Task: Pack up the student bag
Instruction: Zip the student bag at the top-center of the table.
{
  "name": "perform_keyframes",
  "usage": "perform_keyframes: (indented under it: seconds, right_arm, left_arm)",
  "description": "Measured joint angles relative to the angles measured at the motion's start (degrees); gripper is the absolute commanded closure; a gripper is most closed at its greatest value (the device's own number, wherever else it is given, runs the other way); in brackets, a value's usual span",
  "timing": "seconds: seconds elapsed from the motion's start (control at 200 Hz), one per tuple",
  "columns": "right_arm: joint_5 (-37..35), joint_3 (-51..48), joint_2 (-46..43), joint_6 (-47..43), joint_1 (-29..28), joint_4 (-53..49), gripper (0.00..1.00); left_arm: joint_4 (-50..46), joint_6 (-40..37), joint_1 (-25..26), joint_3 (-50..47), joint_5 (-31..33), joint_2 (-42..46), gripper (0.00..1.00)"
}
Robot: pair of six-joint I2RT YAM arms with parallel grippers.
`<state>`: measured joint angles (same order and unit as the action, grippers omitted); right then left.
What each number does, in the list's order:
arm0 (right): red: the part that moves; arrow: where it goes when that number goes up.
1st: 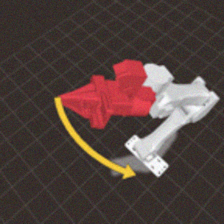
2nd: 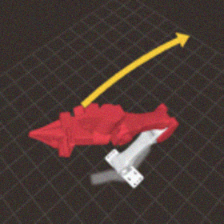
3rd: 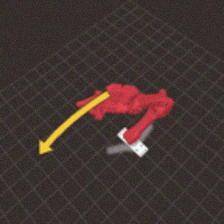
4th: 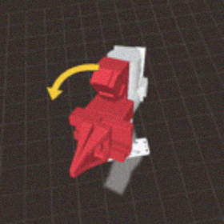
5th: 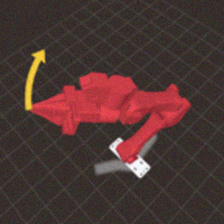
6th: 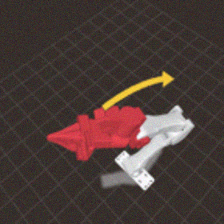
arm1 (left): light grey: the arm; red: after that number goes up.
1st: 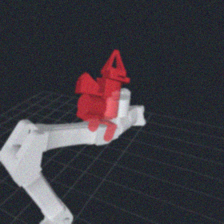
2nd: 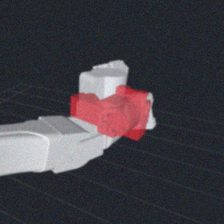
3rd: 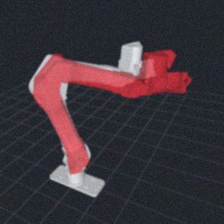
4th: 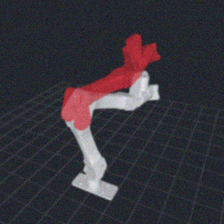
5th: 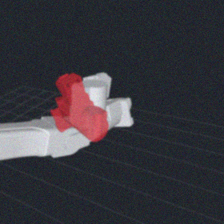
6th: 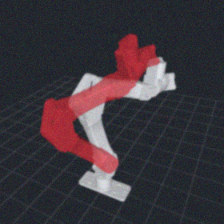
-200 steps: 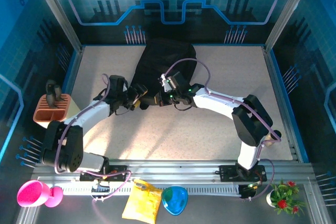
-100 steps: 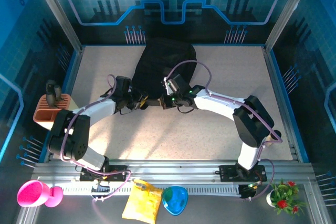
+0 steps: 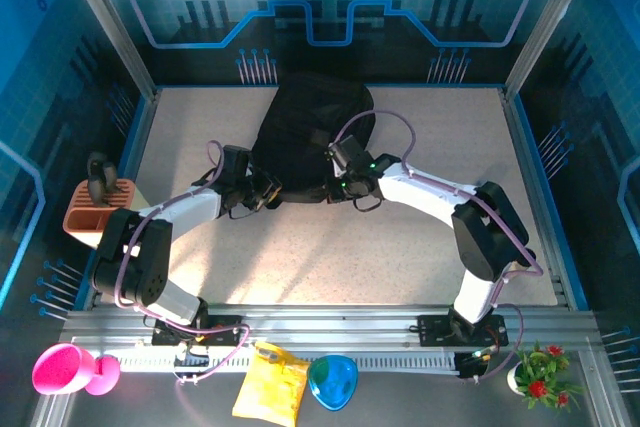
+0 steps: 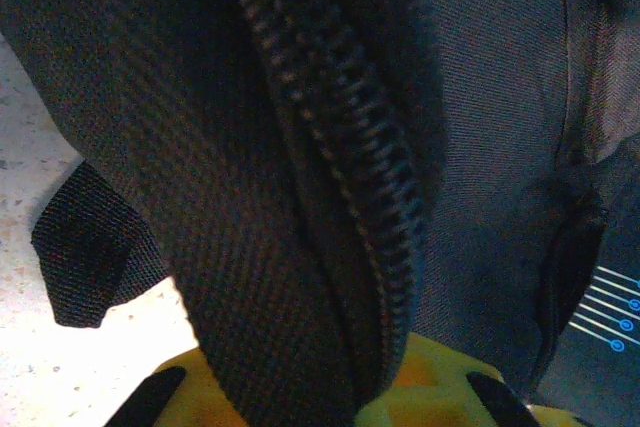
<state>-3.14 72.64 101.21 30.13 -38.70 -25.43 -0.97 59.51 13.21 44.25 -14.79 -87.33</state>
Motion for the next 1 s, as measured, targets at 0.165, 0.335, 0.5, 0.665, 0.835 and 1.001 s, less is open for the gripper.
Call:
perform_keyframes:
  seconds: [0.165,0.335,0.5,0.665,0.835,1.001]
  right_arm:
    - [-1.31,3.3,0.68,-0.39,0.9,-3.61,1.0]
    - [-3.52,6.4,2.56,-0.63,1.25,-7.34,0.99]
    - [-6.58,10.82,5.68,-1.2,3.65,-11.65,0.97]
    - [-9.27,17.46,10.14,-3.04,5.38,-16.22,0.94]
    - [-13.05,24.59,14.82,-5.44,6.25,-21.05,0.9]
    - [-17.53,29.27,17.81,-7.69,7.23,-24.13,0.88]
  left_arm:
    - [0.09,-0.33,-0.02,-0.13,-0.04,0.0,0.91]
    - [0.17,-1.46,-0.02,-0.15,-0.09,-0.02,0.93]
    - [-0.07,-3.21,-0.02,-0.28,-0.24,-0.02,0.94]
    - [-0.22,-6.01,0.0,-0.96,-0.76,0.0,0.94]
    - [-1.01,-8.98,0.13,-1.44,-1.42,0.17,0.94]
    - [-2.23,-11.08,0.48,-2.43,-1.6,1.2,0.94]
